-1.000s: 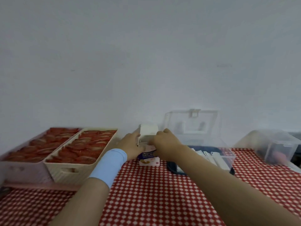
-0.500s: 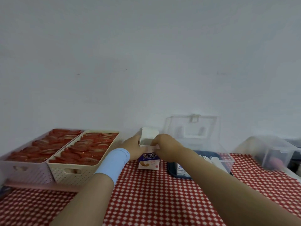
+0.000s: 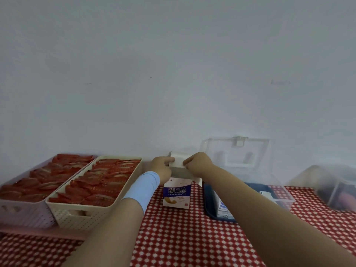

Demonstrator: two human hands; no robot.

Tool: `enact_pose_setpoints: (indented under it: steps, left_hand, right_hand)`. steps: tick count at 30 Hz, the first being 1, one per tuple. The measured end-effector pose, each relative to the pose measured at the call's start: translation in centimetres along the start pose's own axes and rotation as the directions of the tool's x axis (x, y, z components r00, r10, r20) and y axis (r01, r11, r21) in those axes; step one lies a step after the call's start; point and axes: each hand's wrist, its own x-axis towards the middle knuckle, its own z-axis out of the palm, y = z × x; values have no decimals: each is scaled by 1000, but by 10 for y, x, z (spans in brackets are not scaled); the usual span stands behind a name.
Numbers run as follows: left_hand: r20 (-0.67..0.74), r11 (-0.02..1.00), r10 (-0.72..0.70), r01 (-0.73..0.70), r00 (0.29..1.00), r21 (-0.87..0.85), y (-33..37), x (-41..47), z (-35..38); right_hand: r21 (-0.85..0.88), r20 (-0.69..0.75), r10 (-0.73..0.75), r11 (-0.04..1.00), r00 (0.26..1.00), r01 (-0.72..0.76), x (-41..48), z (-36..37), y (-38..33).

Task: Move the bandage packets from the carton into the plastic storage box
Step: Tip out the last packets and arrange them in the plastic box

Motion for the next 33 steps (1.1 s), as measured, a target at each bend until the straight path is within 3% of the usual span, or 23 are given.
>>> enact_pose_setpoints:
  steps: [3,7,11,16,18,21,24,28,33]
  left_hand:
    - [-25,999,41,-41,999,8,-7,-6,-8]
    - [-39,991,82,-86,996,-104,-14,-10,-19]
    - [143,955,132,-87,981,-284,-7,-32,-27]
    - [262,986,165,-169,951,-8,5,-65,-26]
    - [236,977,189,-207,953,52,15,-77,-22]
    - [190,958,252,-273,949,92,32,-94,-16]
    - [134,923,330,-349,934,160,52,-115,-8]
    - [98,886,417,-428,904,176,76,-138,7]
    - [110,866,450,-463,886,188,93,-160,25]
  right_hand:
    - [163,-57,53,986,997,-43,2,0,0]
    - [338,-60,49,941,997,-26,-6,2,0]
    - [505,-124,41,863,991,28,-23,-7,10]
    - [556,-179,9,826,984,94,-57,-24,24]
    - [484,-210,-1,869,978,105,-71,-31,29]
    - [205,-316,-75,968,946,145,-92,-41,37]
    - [3,-404,-209,973,891,229,-119,-52,37]
    - [-42,-205,-258,966,944,255,-148,-61,40]
    - [-90,-106,-226,972,968,217,-172,-68,58]
